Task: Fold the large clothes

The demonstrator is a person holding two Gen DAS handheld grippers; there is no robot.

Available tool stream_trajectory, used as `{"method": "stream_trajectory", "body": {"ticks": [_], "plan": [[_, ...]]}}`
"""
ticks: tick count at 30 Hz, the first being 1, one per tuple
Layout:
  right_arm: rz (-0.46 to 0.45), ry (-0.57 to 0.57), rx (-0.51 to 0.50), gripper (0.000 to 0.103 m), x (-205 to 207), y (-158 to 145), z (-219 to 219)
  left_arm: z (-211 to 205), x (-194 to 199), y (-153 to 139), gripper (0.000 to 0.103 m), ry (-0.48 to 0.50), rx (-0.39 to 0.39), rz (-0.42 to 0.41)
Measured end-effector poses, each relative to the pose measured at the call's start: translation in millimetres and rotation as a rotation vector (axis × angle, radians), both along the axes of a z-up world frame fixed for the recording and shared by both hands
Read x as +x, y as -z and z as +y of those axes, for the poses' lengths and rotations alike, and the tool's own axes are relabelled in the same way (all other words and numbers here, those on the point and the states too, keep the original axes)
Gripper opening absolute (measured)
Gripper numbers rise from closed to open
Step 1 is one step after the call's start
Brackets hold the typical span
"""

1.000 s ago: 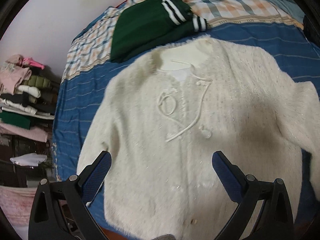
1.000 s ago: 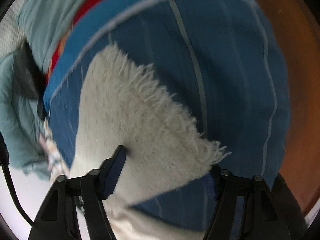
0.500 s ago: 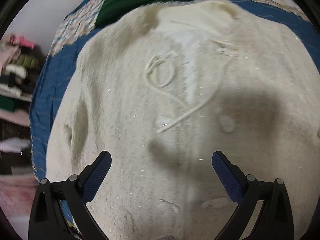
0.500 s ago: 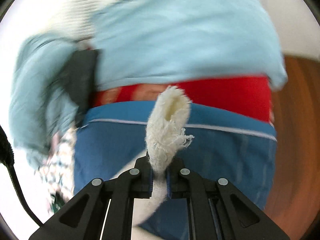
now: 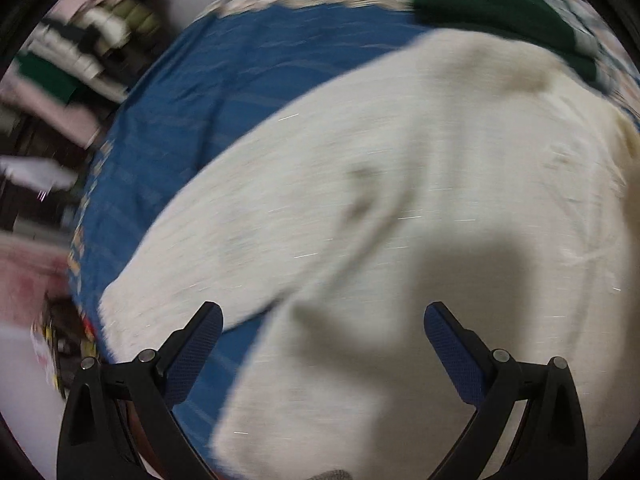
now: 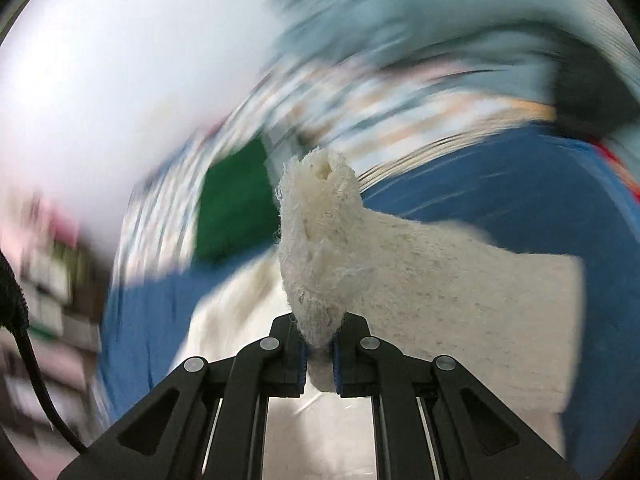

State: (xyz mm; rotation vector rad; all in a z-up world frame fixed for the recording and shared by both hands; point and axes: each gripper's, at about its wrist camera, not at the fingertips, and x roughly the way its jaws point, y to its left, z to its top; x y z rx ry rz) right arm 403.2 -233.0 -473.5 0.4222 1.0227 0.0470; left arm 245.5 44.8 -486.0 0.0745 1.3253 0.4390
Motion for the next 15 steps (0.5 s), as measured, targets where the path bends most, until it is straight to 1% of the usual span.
{"method": "stream_trajectory", "body": {"ticks": [1,2,4,5,7,8,9,10,11,12,13,15], "plan": [[0.024,-0.080,-0.031,0.009,6.0,17.0,32.4,14.3,-5.4,1.4,0.103,-0.027,0.008,0.002],[0.064,-0.181,-0.070,0.009,11.4,41.4,74.0,28.1,-11.5,3.1,0.103,-0.053,0.019,0.007],[0.127,-0.298,-0.129,0.009,-1.7,80.3,123.3,51.8,-20.3,6.1,0.103,-0.094,0.025,0.019],[0.193,-0.368,-0.162,0.010,-5.2,105.3,147.0,62.5,-25.8,8.2,0.103,-0.113,0.028,0.028],[0.306,-0.417,-0.203,0.015,-8.2,135.2,167.7,78.9,-34.0,10.1,0.103,-0.139,0.026,0.042],[0.342,-0.422,-0.194,0.020,-12.7,142.0,171.3,89.4,-38.9,10.1,0.103,-0.152,0.022,0.043],[0.360,-0.415,-0.127,0.039,-18.2,139.3,168.0,99.4,-45.5,9.6,0.103,-0.170,0.013,0.044],[0.364,-0.403,-0.066,0.050,-22.3,133.4,161.9,105.0,-48.3,7.7,0.103,-0.184,0.003,0.045],[0.355,-0.380,0.009,0.068,-30.7,121.0,151.8,116.1,-55.6,7.1,0.103,-0.213,-0.018,0.045],[0.344,-0.364,0.032,0.070,-36.2,112.7,144.8,127.6,-62.9,8.1,0.103,-0.246,-0.055,0.047],[0.333,-0.343,0.051,0.070,-42.5,99.7,134.4,138.2,-68.5,10.1,0.103,-0.276,-0.096,0.050],[0.337,-0.294,0.064,0.070,-55.0,82.7,113.4,162.6,-81.9,18.2,0.103,-0.369,-0.213,0.043]]}}
